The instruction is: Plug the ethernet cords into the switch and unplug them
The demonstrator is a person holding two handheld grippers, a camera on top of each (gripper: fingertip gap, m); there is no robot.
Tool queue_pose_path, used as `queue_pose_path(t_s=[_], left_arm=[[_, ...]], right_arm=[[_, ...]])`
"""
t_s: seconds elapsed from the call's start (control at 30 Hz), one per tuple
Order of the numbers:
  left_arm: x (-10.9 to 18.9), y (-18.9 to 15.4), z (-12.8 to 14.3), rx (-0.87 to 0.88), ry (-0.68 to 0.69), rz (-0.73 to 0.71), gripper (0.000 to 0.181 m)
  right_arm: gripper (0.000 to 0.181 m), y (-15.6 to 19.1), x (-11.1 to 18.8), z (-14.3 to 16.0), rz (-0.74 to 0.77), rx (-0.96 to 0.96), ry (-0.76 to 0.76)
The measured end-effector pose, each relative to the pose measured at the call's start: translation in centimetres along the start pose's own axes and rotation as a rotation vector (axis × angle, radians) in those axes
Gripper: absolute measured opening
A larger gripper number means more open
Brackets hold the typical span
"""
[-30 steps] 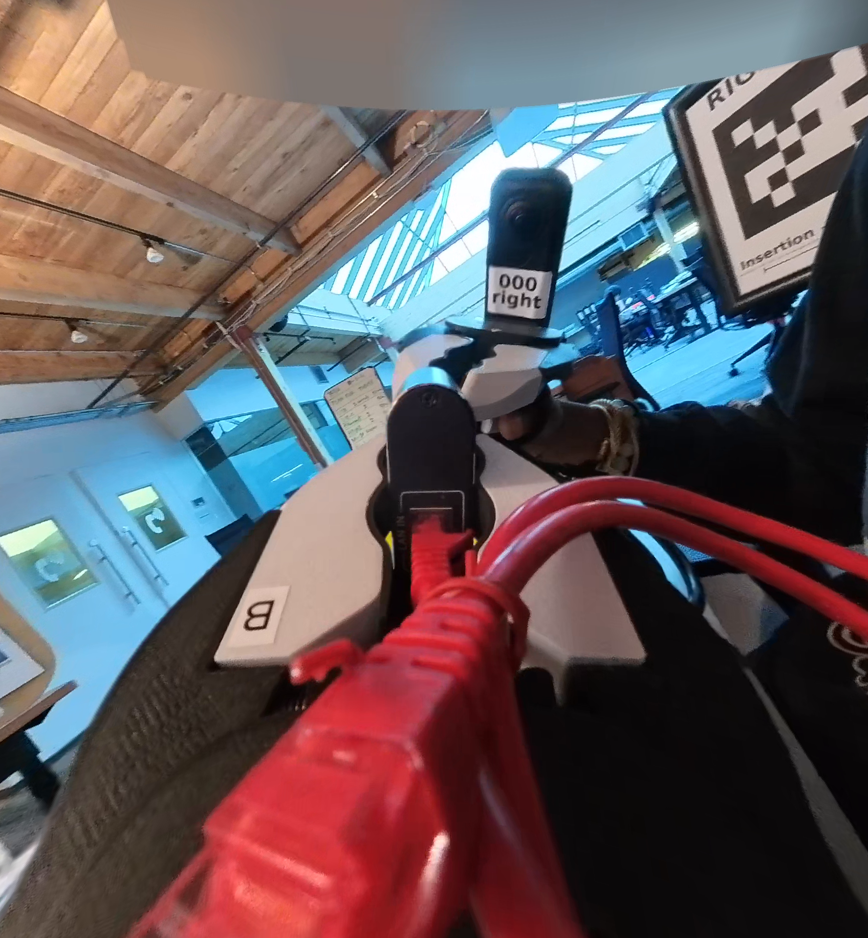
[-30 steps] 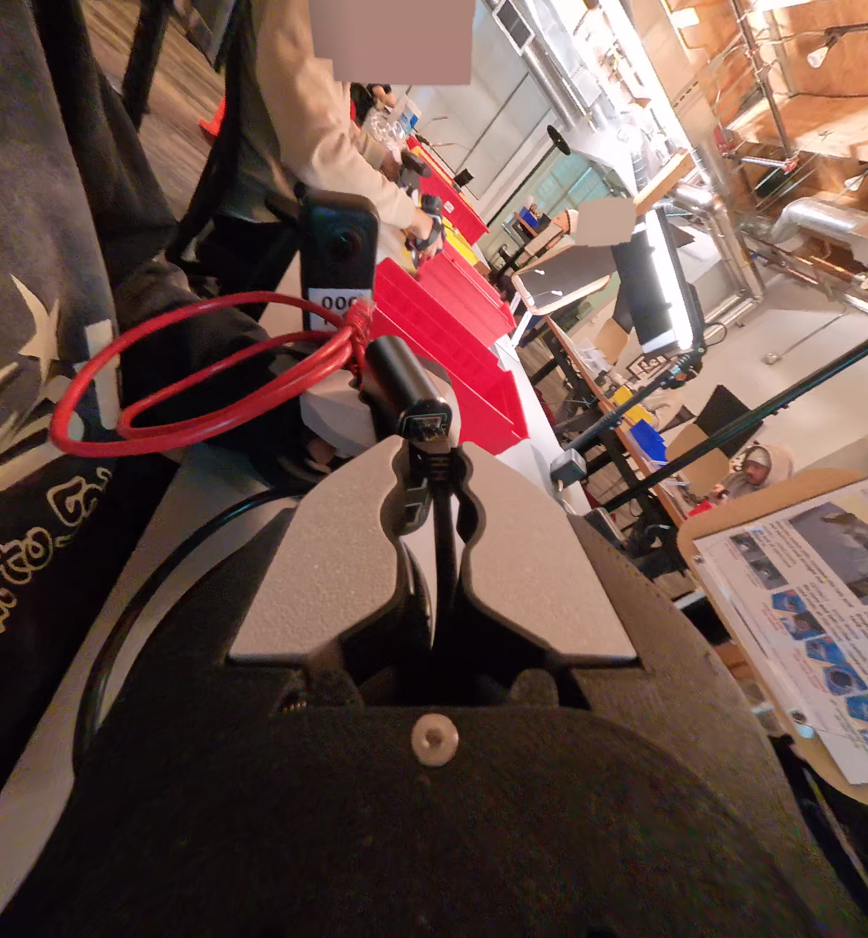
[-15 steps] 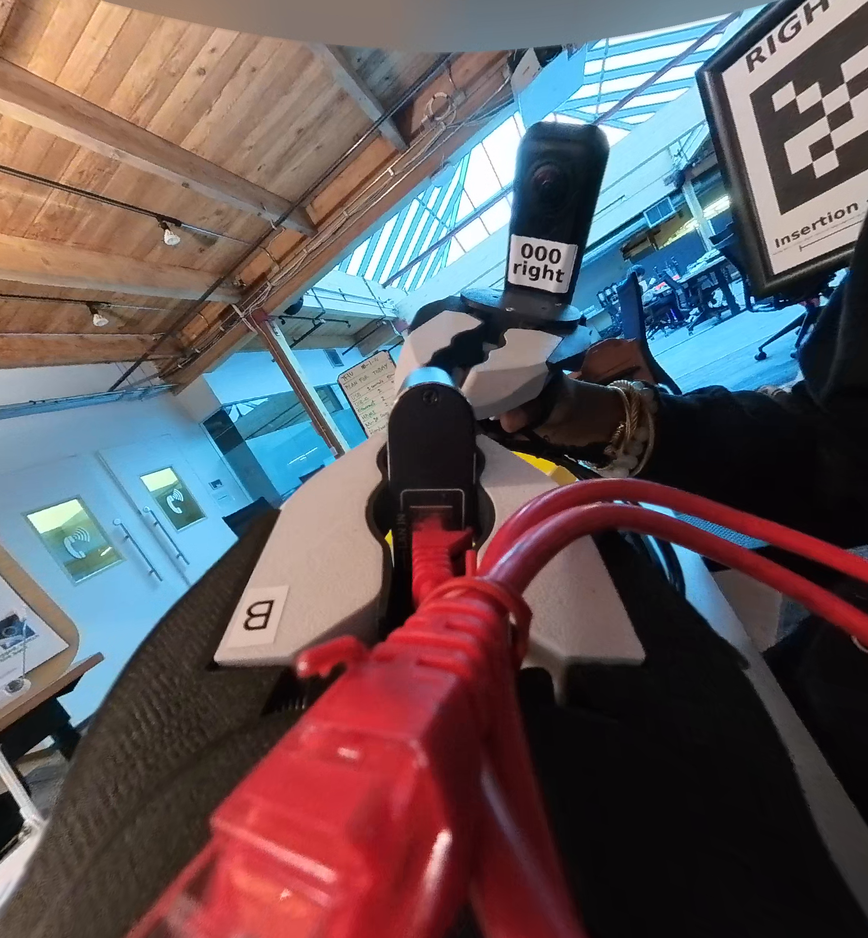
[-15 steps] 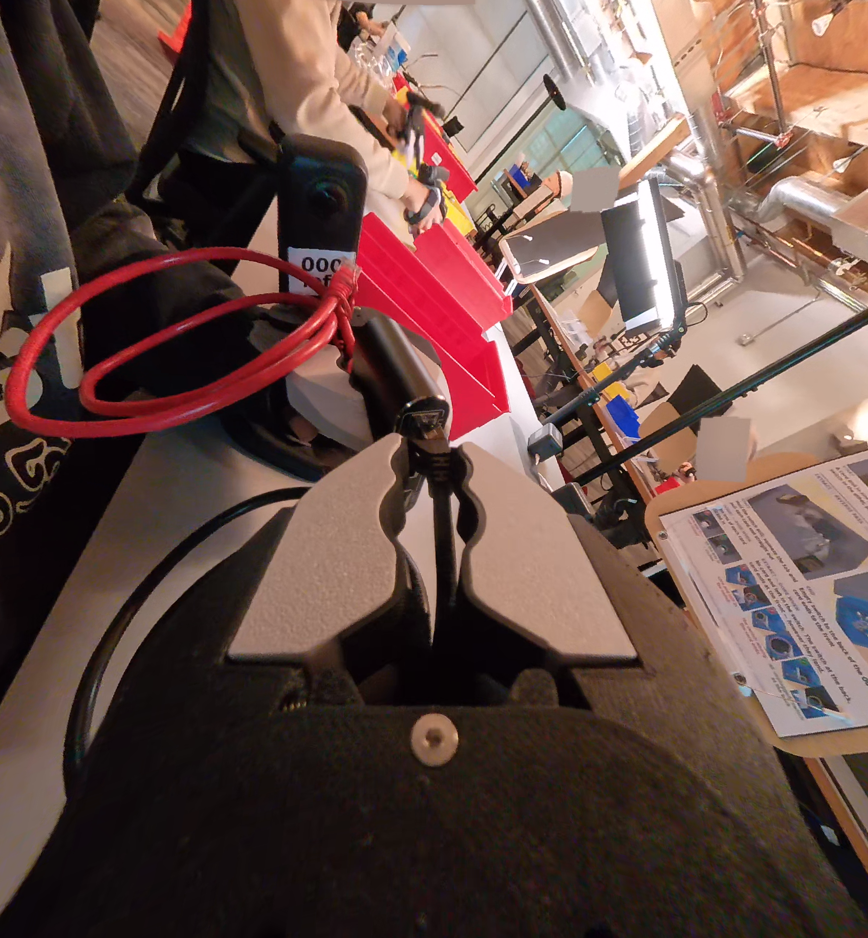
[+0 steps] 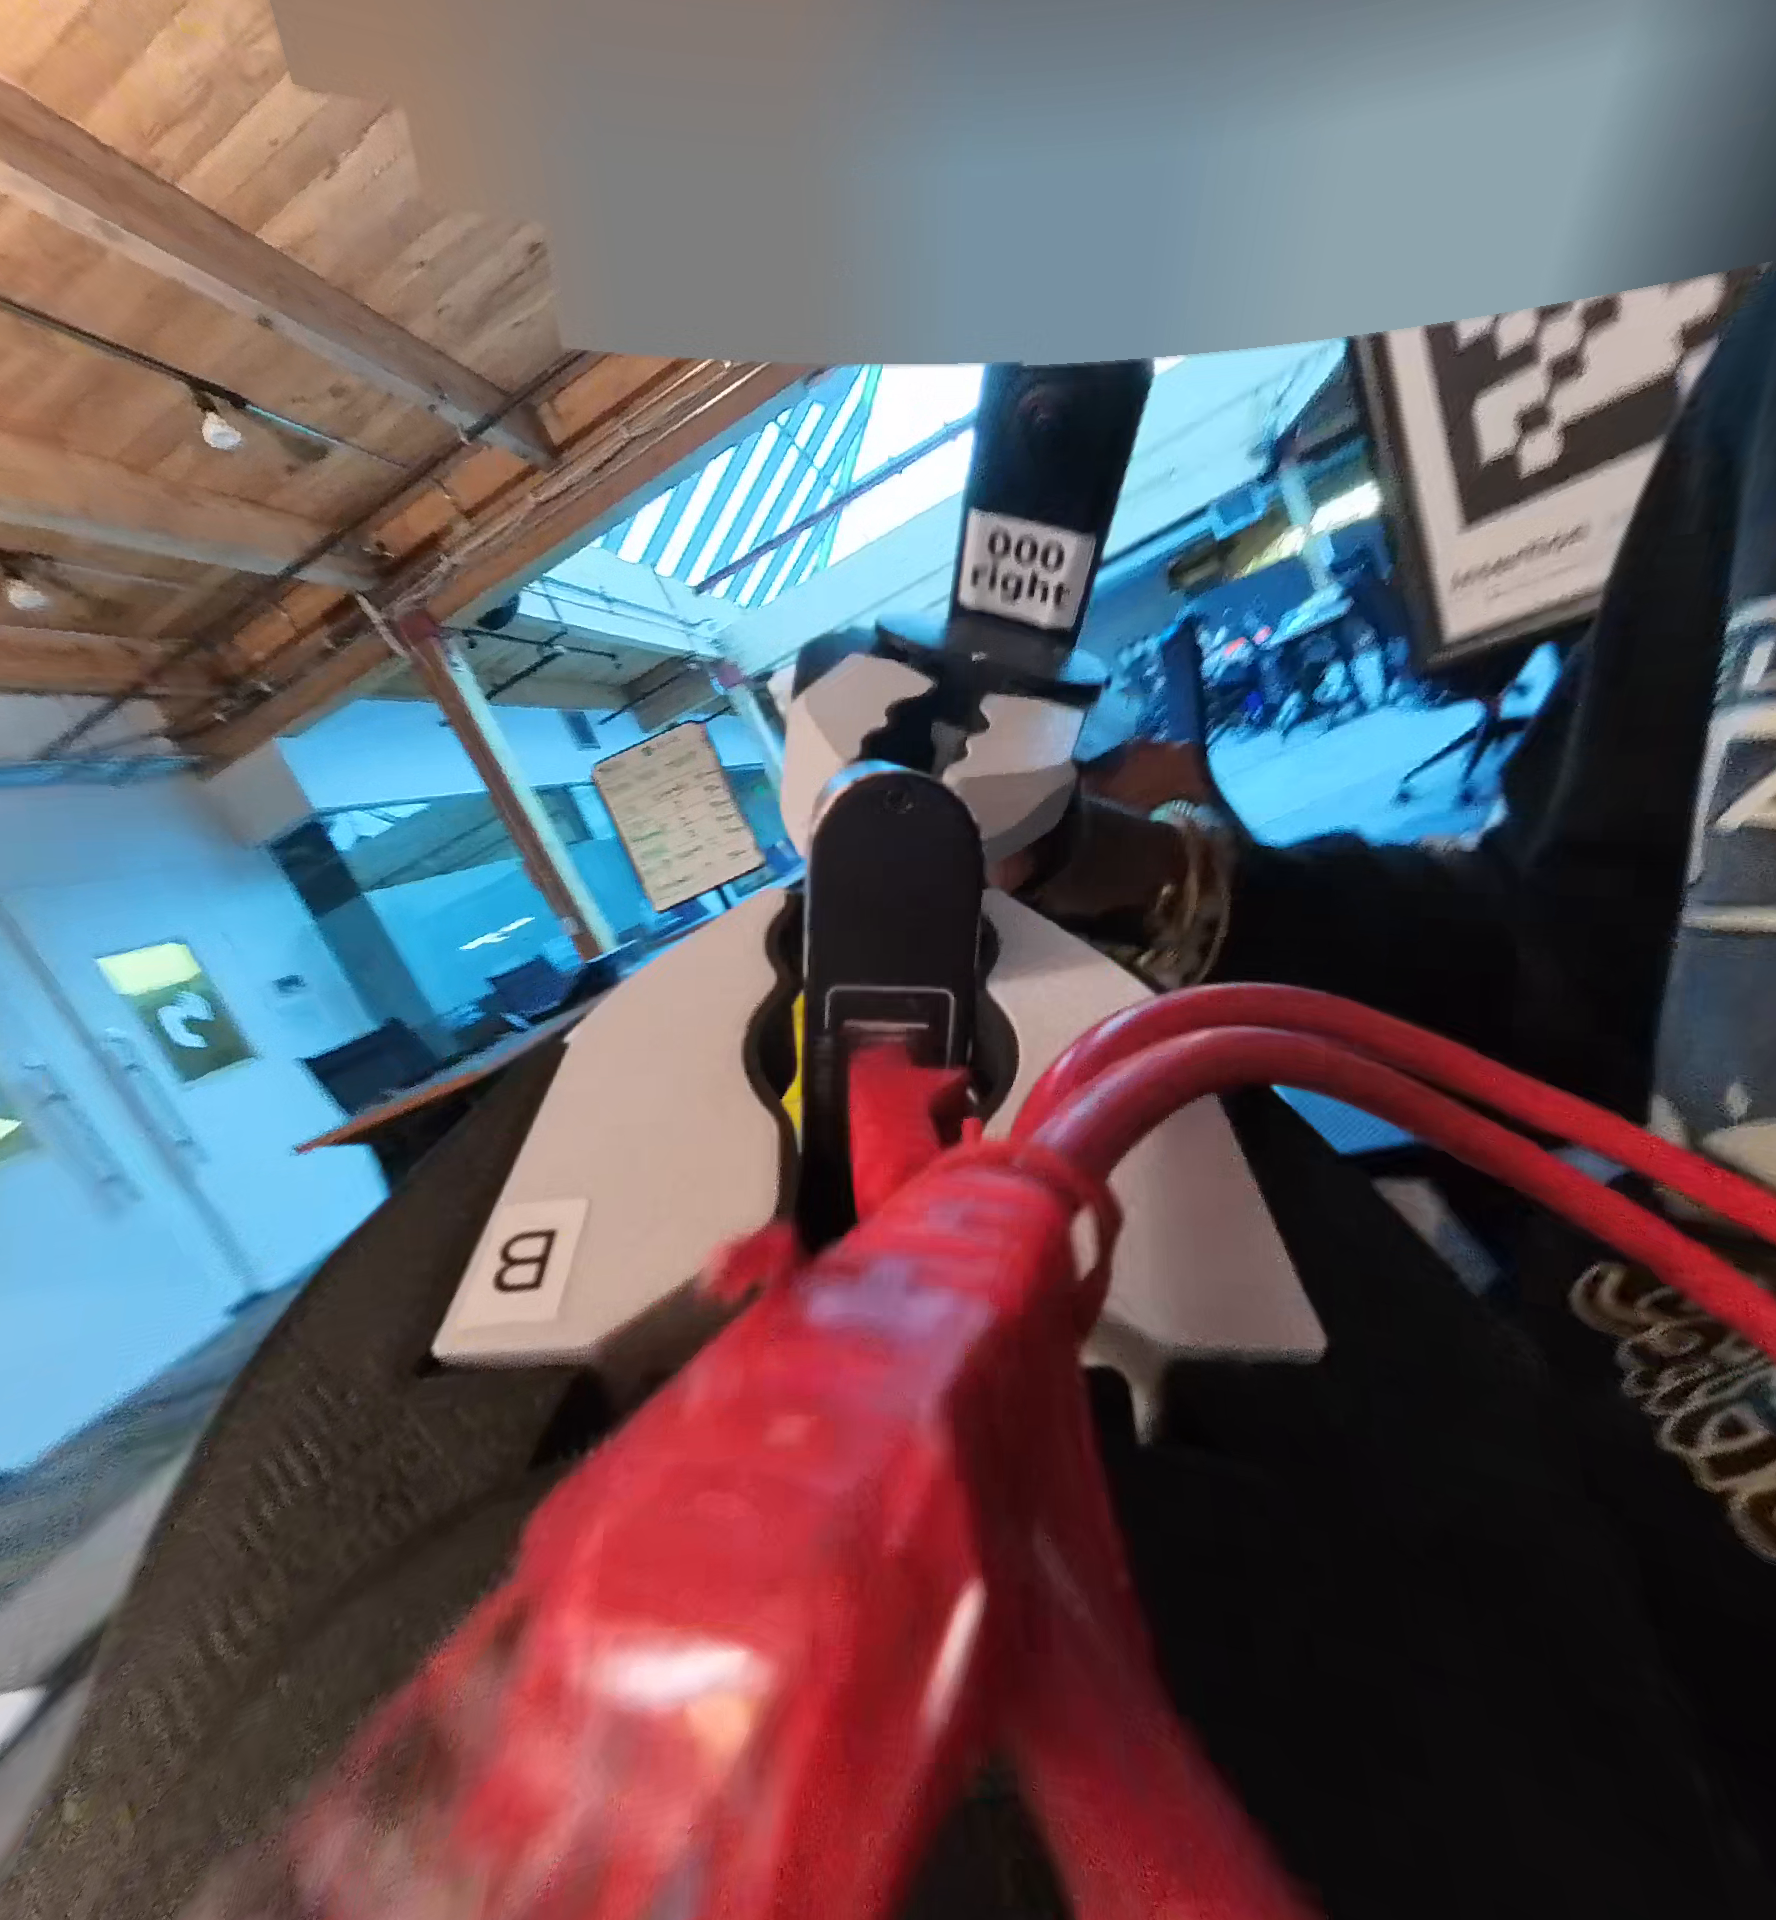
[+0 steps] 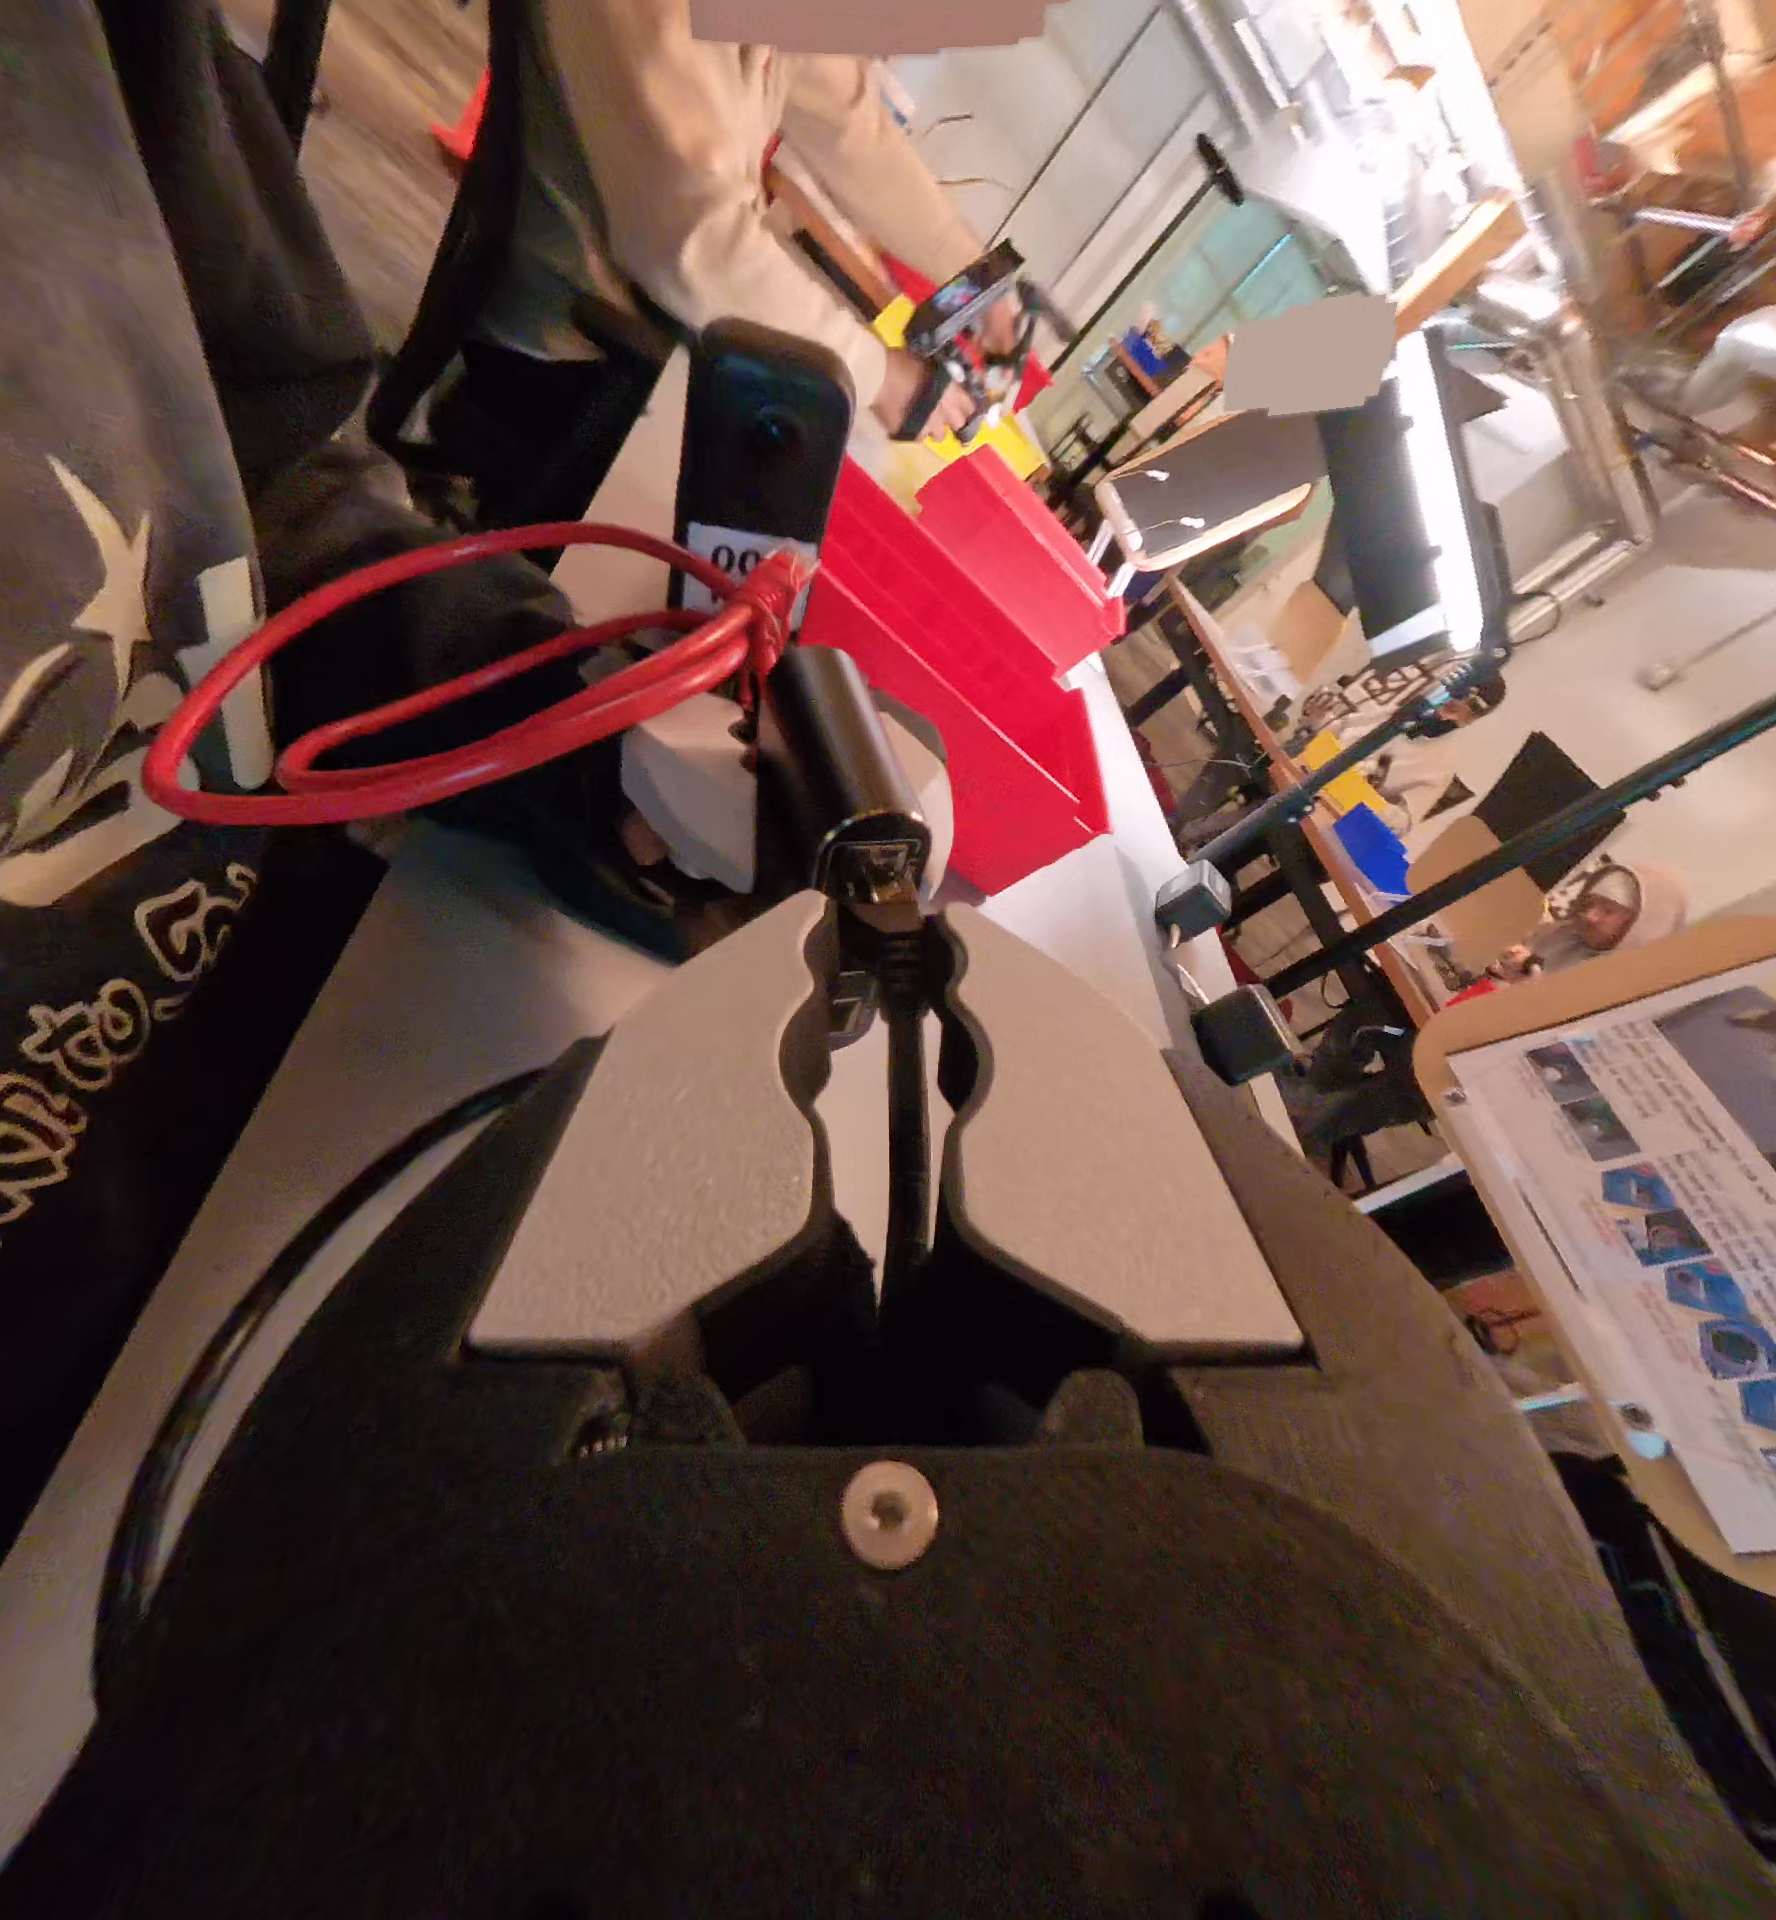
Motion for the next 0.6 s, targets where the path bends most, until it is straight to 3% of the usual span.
queue_pose_path(t_s=[0.1,0.2,0.3,0.37,0.43,0.47,0.6], left_arm=[[0.2,1.3,0.0,0.139,-0.019,-0.056,0.055],[0.2,1.8,0.3,0.155,0.016,-0.088,0.074],[0.2,1.8,0.4,0.133,0.025,-0.093,0.077],[0.3,1.7,0.4,0.152,0.004,-0.060,0.065],[0.5,1.6,0.4,0.126,0.011,-0.017,0.032],[0.5,1.5,0.3,0.090,0.030,-0.011,0.026],[0.7,1.2,-0.1,0.075,0.008,0.036,0.026]], right_arm=[[0.015,-0.3,-0.1,0.8,0.029,-0.047,0.008],[0.015,-0.4,-0.6,1.4,0.023,-0.090,0.011],[0.015,-0.5,-0.7,1.7,0.011,-0.115,0.041],[0.015,-0.6,-0.7,1.8,0.002,-0.140,0.045],[0.015,-0.5,-0.9,1.8,-0.006,-0.156,0.028],[0.015,-0.5,-1.0,1.9,0.001,-0.159,0.031],[0.015,0.0,-0.8,1.7,-0.048,-0.110,-0.098]])
Point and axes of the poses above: each gripper's, where its closed fingertips meet, x back along the fingers, z out of its underside, y = z × x across the jaws, the point moved 9 cm from there along x, back along the fingers, and after that the axes turned 9 degrees about -z, right-handed, at the moved point
